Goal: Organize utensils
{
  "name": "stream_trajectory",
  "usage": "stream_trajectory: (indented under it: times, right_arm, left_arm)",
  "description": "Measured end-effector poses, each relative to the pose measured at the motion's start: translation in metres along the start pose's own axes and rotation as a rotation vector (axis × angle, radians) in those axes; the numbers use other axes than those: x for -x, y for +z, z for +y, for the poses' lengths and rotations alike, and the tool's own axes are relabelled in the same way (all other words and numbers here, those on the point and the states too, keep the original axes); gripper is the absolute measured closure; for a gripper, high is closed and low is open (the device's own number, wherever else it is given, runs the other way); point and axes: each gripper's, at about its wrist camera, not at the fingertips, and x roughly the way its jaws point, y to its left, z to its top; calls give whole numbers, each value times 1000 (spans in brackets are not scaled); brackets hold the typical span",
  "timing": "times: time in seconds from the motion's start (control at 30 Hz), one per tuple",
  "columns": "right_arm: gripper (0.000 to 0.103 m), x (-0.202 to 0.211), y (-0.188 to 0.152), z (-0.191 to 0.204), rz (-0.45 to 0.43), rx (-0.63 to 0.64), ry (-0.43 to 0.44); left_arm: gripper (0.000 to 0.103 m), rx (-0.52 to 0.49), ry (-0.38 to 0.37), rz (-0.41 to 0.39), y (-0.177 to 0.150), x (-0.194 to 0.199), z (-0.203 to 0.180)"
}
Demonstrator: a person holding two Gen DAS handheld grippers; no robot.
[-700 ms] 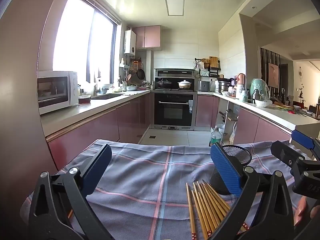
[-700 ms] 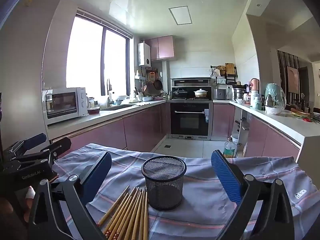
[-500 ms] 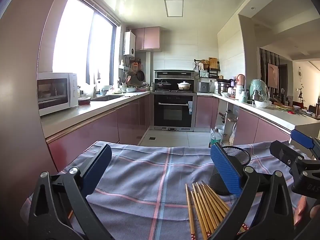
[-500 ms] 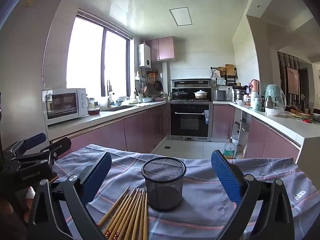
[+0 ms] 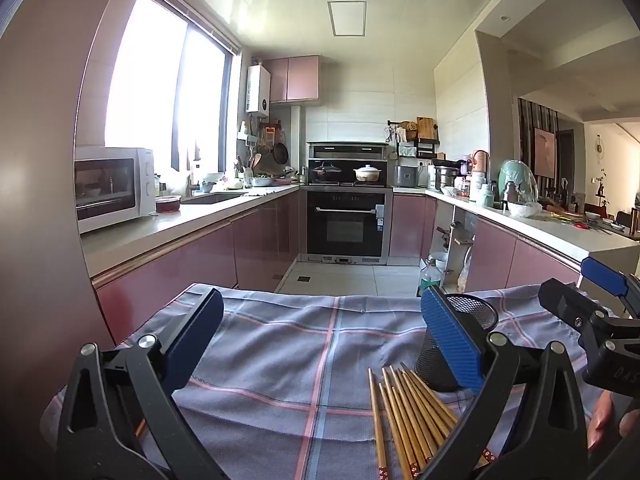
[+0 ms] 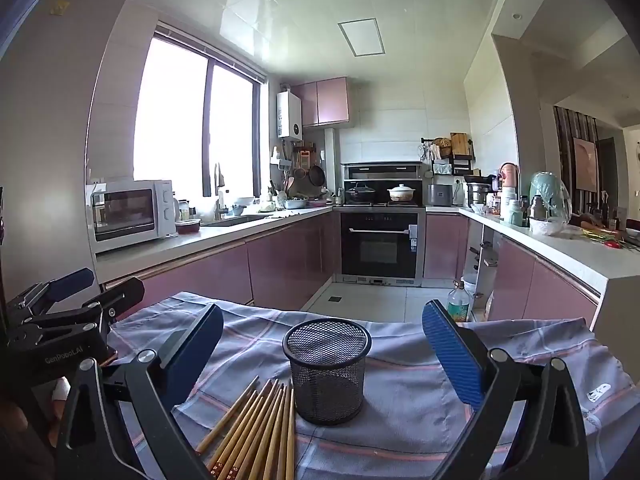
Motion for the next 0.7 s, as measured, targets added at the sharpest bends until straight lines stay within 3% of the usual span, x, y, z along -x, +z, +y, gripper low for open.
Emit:
stream_trajectory:
  times: [0.7]
  right_arm:
    - [7,0,-3,-1,3,-4,2]
  left_arm:
    - [6,4,-1,5,-1,0,-1]
